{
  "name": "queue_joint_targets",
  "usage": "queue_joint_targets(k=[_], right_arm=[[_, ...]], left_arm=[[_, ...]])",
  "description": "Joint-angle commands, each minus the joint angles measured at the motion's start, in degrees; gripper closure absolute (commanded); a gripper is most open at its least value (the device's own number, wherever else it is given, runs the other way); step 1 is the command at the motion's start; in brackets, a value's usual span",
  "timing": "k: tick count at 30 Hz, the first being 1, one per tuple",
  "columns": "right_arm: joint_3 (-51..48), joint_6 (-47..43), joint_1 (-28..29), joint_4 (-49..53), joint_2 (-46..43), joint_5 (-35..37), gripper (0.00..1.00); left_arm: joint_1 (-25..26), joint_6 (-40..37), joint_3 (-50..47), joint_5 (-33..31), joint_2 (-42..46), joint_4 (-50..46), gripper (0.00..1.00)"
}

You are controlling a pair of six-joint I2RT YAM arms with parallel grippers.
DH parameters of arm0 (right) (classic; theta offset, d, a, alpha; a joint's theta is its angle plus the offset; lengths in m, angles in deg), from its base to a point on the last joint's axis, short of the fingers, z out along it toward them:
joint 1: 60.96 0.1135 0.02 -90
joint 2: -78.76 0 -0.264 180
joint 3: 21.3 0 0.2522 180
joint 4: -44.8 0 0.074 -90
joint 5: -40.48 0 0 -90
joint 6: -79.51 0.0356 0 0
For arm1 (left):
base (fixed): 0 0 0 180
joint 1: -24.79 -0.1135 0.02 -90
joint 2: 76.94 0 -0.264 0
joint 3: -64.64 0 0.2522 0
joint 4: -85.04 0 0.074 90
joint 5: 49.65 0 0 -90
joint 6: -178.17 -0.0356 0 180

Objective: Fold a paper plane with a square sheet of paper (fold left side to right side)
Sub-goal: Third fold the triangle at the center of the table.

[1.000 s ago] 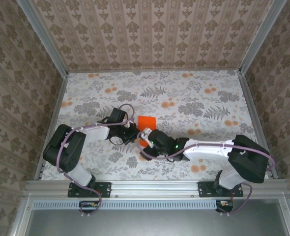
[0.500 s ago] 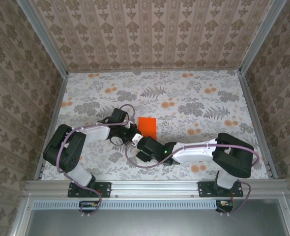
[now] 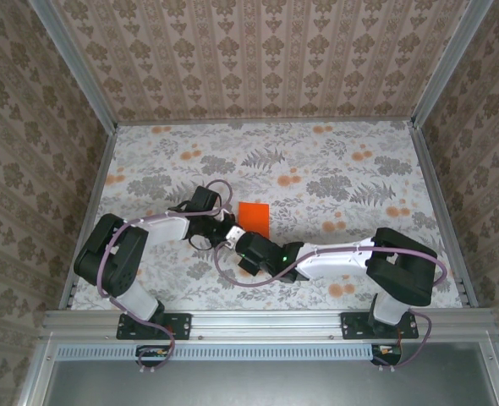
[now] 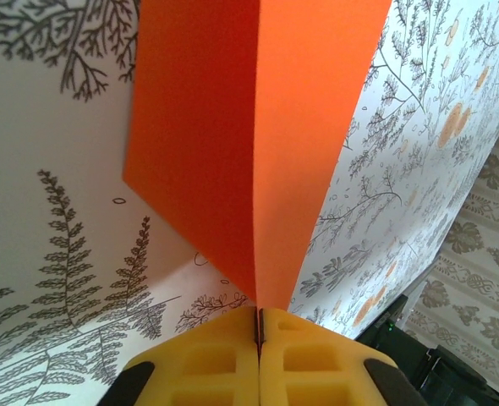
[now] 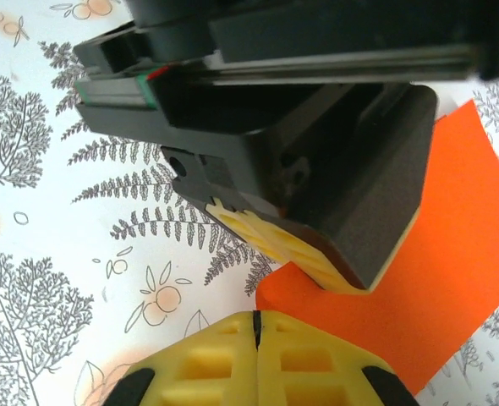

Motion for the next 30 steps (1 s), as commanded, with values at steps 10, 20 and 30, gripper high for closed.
queue_joint_targets(k=[10,20,30], right_arm=[[-0.2,4.1,-4.1,2.8,-1.1,-13.2,1.0],[-0.3,9.9,-7.6,1.5,0.5,-20.6,1.0],[-0.9,14.5,-10.7,-1.1,2.2,-26.8,1.0]], left_arm=[[-7.1,-12.3,4.0,-0.6,5.9,-13.8,0.56],[-8.3,-24.3,15.4,3.5,-2.3,-16.0,0.78],[-2.6,-29.3,28.7,5.8,-17.9,-17.8,0.85]])
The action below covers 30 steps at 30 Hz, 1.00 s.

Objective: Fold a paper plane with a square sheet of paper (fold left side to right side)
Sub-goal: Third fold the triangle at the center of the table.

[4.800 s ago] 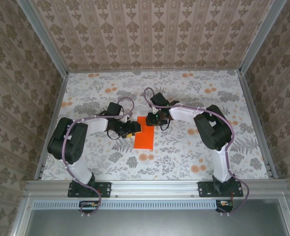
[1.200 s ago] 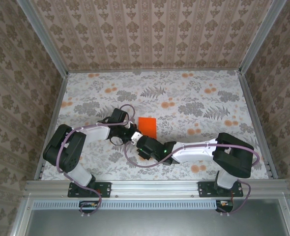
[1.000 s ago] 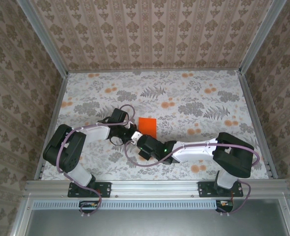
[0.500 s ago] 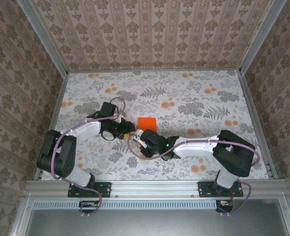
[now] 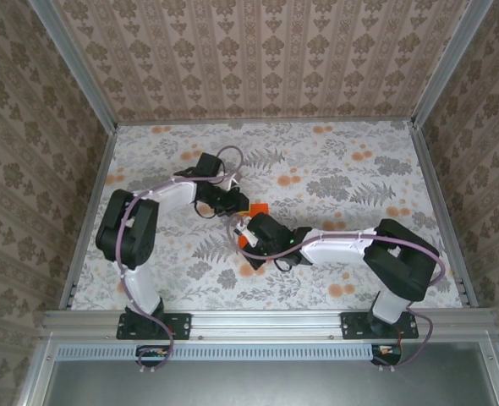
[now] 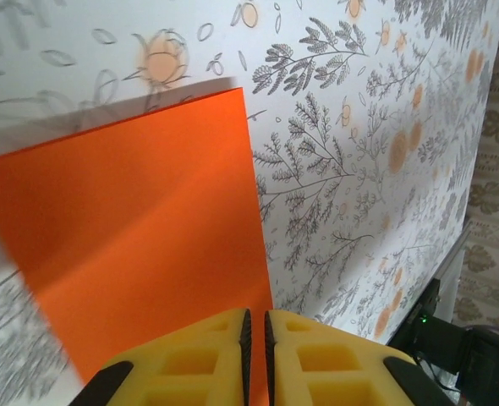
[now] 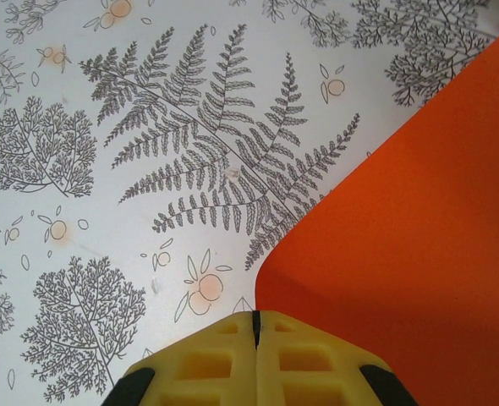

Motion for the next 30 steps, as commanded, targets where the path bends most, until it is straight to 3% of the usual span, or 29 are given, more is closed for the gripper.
queue_joint_targets(k=[1,13,30], right_arm=[[-0.8,2.8,-1.1,-1.8,1.1,-4.0,1.0],[-1.2,4.7,-4.3,-1.6,1.4,-6.9,1.0],[1.1,4.8,-10.2,5.7,2.7,1.2,1.0]], left_arm=[[1.5,-4.1,3.6,1.9,-3.6,-2.6,0.86],[3.0,-7.0,6.7,-0.1,-10.9,-5.7,0.89],[3.4,-7.9,5.9,-2.9,-13.0,-6.5,0.93]])
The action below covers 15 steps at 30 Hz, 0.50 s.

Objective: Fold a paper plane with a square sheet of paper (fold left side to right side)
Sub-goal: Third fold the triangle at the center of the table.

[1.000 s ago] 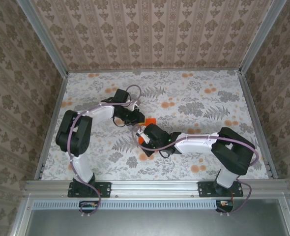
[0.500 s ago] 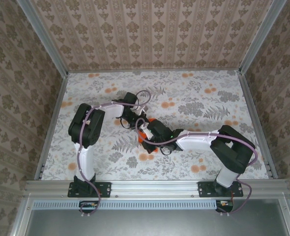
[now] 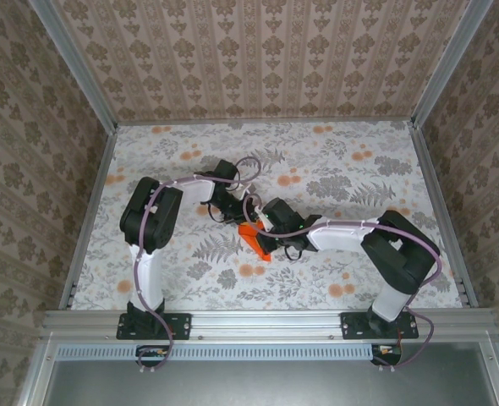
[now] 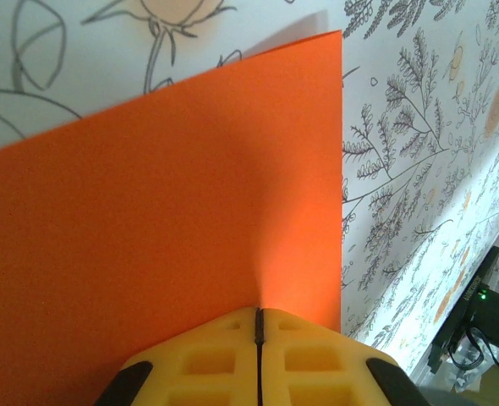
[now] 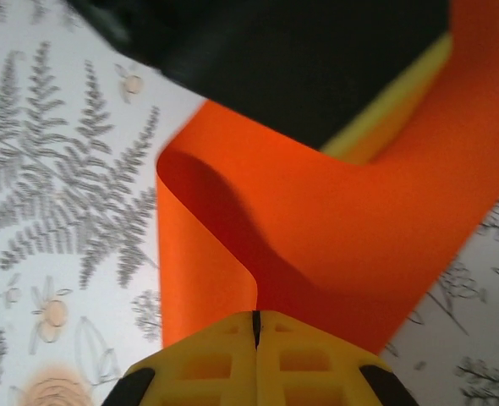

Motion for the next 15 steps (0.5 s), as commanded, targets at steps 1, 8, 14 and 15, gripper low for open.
queue_joint_targets(k=[1,8,14,15], right_arm=[[1.9,0.3,-0.6,3.3,1.4,2.7,1.0],[2.9,0.4,-1.3,3.9,2.2,4.2,1.0],[2.6,0.6,-1.8,3.6,1.5,5.1,1.0],[2.7,0.6,-1.8,3.6,1.5,5.2,1.0]], left_arm=[[0.6,-1.6,0.4,-2.5,-2.0,-1.8,0.93],[0.6,-1.3,0.4,-2.6,-2.2,-1.6,0.94],[0.6,-1.3,0.3,-2.7,-2.2,-1.6,0.94],[0.6,-1.3,0.3,-2.6,-2.2,-1.5,0.94]])
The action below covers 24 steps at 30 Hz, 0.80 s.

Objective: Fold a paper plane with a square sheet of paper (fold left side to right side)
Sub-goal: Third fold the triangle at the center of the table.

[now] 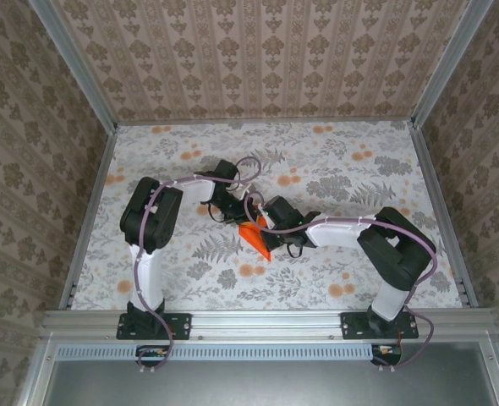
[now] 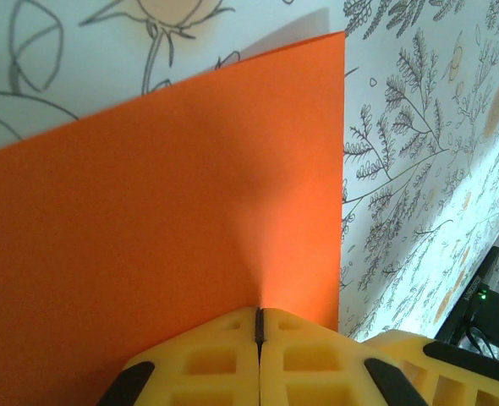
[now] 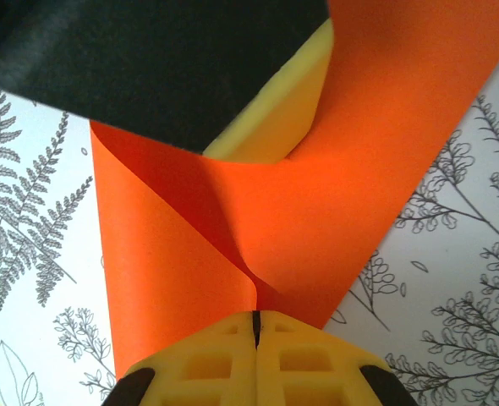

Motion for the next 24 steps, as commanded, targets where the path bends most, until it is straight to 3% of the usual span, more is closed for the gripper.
queue_joint_targets(k=[1,24], right_arm=[[1.2,0.5,-0.5,1.1,0.1,1.7,1.0],[2.5,0.9,-0.8,1.9,1.9,1.8,1.0]], left_arm=[[0.6,-1.2,0.2,-2.6,-2.2,-1.4,0.94],[0.7,-1.1,0.3,-2.4,-2.4,-1.2,0.95]])
